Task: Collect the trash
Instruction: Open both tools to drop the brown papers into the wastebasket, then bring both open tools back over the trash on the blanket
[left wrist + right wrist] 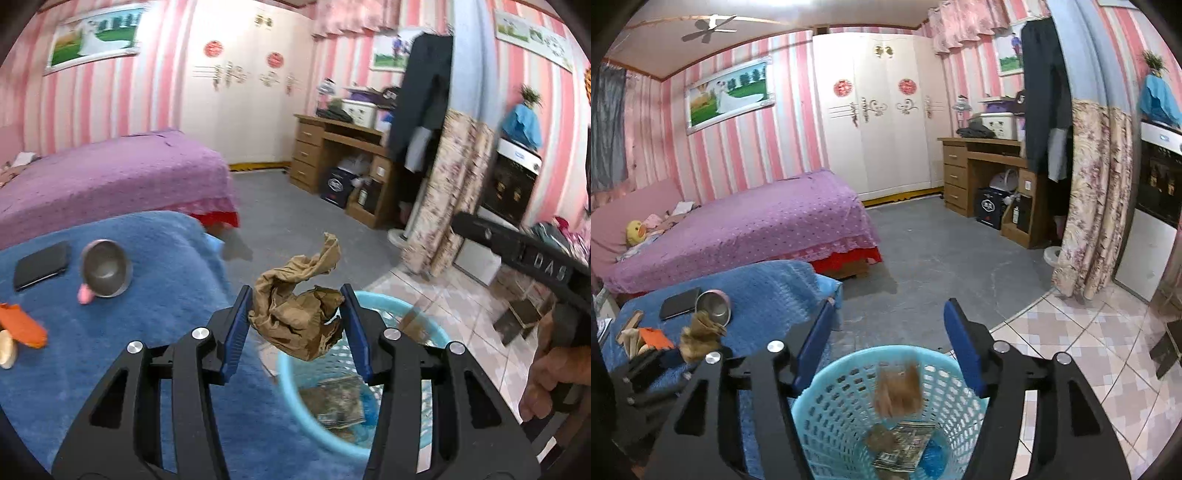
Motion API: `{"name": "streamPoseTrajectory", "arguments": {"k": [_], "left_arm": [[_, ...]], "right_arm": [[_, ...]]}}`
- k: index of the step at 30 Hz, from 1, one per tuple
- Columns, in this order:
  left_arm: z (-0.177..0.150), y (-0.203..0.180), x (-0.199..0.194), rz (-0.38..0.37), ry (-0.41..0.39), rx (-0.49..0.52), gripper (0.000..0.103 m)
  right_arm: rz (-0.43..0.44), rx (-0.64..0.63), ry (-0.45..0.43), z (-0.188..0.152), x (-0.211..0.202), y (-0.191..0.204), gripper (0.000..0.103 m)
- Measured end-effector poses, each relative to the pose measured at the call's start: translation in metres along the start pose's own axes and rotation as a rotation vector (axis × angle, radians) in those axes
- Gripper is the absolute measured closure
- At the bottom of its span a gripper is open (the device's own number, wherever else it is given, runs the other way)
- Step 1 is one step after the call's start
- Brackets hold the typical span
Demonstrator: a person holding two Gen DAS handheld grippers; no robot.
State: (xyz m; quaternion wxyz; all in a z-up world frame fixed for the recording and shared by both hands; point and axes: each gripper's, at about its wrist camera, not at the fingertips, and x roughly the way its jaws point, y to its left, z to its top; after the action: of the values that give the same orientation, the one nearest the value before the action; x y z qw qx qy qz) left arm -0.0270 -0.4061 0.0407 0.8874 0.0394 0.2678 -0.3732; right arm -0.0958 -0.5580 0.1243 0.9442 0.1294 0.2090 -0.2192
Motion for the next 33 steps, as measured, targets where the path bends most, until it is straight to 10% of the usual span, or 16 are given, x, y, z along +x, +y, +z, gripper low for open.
{"name": "streamPoseTrajectory", "arguments": {"k": [11, 33], "left_arm": [[-0.034, -0.019, 0.061, 0.045, 0.073, 0.034, 0.024], [-0.019, 0.007, 0.053, 0.038, 0.024, 0.037, 0.017]], "right_arm": [[0.080, 0.024, -0.026, 0.002, -0.005, -0.017, 0.037], [0.093, -0.058, -0.046, 0.005, 0.006, 0.014, 0.032]]}}
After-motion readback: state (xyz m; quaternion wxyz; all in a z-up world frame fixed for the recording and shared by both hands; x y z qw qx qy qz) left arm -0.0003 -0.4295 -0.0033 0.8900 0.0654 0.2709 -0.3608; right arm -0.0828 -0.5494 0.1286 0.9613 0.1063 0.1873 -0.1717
